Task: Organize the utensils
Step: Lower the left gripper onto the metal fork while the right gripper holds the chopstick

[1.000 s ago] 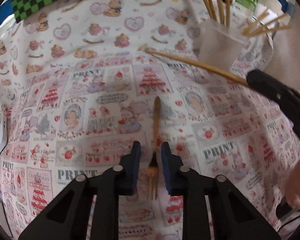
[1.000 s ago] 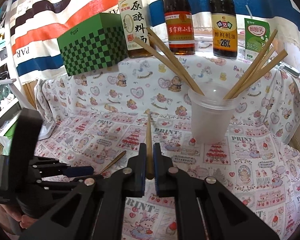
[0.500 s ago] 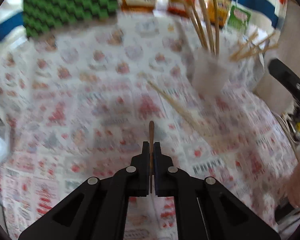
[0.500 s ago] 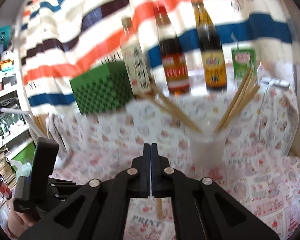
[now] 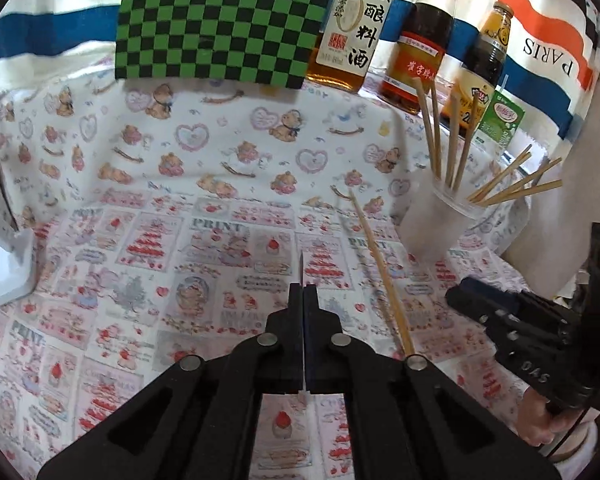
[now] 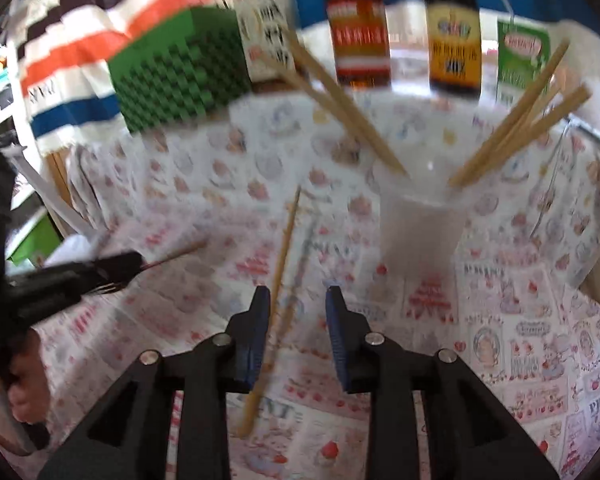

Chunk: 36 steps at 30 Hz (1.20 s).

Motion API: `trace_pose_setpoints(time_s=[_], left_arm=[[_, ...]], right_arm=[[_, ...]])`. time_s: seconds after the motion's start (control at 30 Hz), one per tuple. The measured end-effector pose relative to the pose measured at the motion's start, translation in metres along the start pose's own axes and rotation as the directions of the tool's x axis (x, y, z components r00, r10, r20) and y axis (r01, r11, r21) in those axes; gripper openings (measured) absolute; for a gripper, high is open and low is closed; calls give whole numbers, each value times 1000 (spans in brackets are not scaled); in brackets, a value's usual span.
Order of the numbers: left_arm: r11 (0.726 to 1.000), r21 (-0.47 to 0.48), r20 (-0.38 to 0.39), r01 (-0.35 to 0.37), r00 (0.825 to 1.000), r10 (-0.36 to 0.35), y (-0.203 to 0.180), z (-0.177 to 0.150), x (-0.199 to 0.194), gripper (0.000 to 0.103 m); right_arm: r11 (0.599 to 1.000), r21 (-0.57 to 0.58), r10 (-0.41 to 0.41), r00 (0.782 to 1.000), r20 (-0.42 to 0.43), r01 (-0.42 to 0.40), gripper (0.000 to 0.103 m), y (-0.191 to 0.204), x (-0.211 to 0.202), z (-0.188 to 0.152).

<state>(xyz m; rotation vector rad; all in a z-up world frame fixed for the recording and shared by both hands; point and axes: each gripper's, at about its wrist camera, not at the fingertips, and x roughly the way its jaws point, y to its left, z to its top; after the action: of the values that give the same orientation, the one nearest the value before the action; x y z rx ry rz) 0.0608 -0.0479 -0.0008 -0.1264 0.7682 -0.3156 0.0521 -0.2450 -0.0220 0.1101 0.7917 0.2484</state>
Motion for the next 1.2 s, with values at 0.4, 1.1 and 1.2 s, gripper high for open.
trace_pose_setpoints(time_s=[0.4,1.1,1.2], left_arm=[[998,-59,-9,-23,1000,22,17,2,3,0],[979,-91,9,-183,983,185,36,5,6,20],[976,-78,5,-201,979,202,33,5,7,25]], right_arm=[[981,-142,109,983,-148,-130,37,50,29,-29],[983,-184,-54,985,-166,23,42,67,46,-33],[988,-141,-81,984,-157,59,29,49,43,-31]])
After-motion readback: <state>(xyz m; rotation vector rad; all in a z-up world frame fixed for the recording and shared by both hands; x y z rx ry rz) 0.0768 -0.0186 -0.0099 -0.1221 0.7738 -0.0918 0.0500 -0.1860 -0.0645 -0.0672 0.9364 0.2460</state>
